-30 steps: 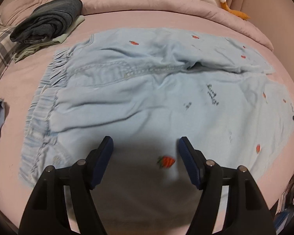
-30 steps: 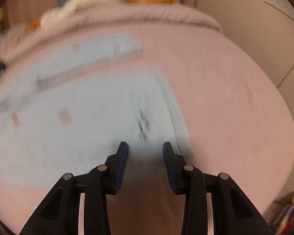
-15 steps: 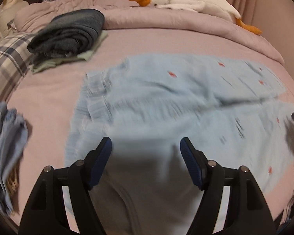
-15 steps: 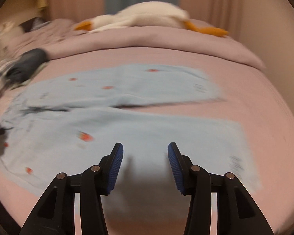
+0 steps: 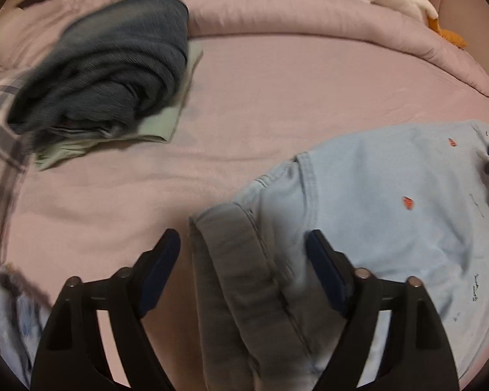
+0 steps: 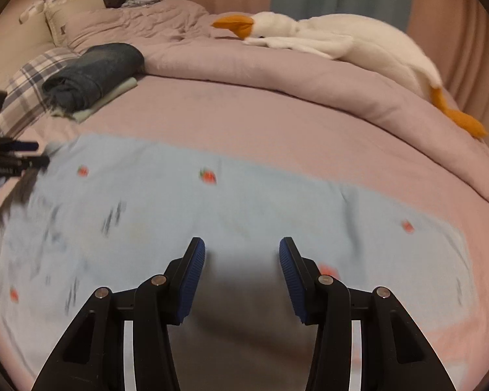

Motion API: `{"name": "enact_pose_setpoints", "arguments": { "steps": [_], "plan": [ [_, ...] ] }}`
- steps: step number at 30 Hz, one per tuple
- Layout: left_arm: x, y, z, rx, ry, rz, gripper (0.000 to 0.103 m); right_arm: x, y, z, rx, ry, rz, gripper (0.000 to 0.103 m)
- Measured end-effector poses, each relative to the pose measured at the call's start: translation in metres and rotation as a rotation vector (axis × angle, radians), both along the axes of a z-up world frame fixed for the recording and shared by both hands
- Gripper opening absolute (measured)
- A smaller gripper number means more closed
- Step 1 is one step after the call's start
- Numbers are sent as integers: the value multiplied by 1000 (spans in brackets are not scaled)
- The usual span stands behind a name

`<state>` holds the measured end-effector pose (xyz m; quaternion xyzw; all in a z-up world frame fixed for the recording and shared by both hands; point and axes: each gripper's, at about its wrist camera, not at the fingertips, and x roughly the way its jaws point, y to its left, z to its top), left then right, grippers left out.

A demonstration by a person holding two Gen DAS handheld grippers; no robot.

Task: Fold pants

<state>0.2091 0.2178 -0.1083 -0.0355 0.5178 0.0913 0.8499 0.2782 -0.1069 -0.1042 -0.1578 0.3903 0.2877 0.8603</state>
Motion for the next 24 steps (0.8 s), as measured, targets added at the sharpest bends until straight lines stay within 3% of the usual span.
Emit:
{"name": "enact_pose_setpoints", "arguments": {
  "steps": [3, 7, 8, 10, 14, 15, 16, 18, 20, 21, 22, 23, 24],
  "plan": [
    [9, 16, -3, -69, -3, -23, 88, 36, 38, -15, -99, 31, 32, 49],
    [14, 31, -2, -137, 16, -111, 89, 53, 56, -18, -143, 35, 65, 50],
    [16, 35, -2, -167, 23, -137, 89, 58, 61, -17, -166, 29, 81, 53],
    [19, 41, -2, -211, 48, -189, 89, 67, 73, -16, -214, 12, 116, 71],
    [24, 44, -2, -239, 82, -274, 89, 84, 92, -25, -305, 81, 233, 76],
    [26, 42, -2, -241, 81, -287, 88, 87, 94, -29, -325, 97, 254, 81],
    [26, 41, -3, -235, 82, -291, 85, 91, 96, -31, -337, 105, 261, 87],
    [28, 41, -3, -220, 82, -295, 80, 97, 94, -34, -329, 140, 244, 88],
    [25, 38, -2, -216, 82, -317, 65, 99, 89, -36, -293, 176, 229, 85],
    [21, 34, -1, -229, 89, -341, 49, 97, 87, -36, -274, 184, 231, 74],
    [18, 30, 1, -222, 98, -357, 47, 94, 85, -36, -251, 198, 242, 59],
    [16, 26, 3, -205, 106, -371, 45, 88, 84, -34, -232, 202, 259, 53],
    [13, 22, 5, -183, 112, -385, 42, 79, 86, -32, -246, 176, 271, 39]
  ]
}}
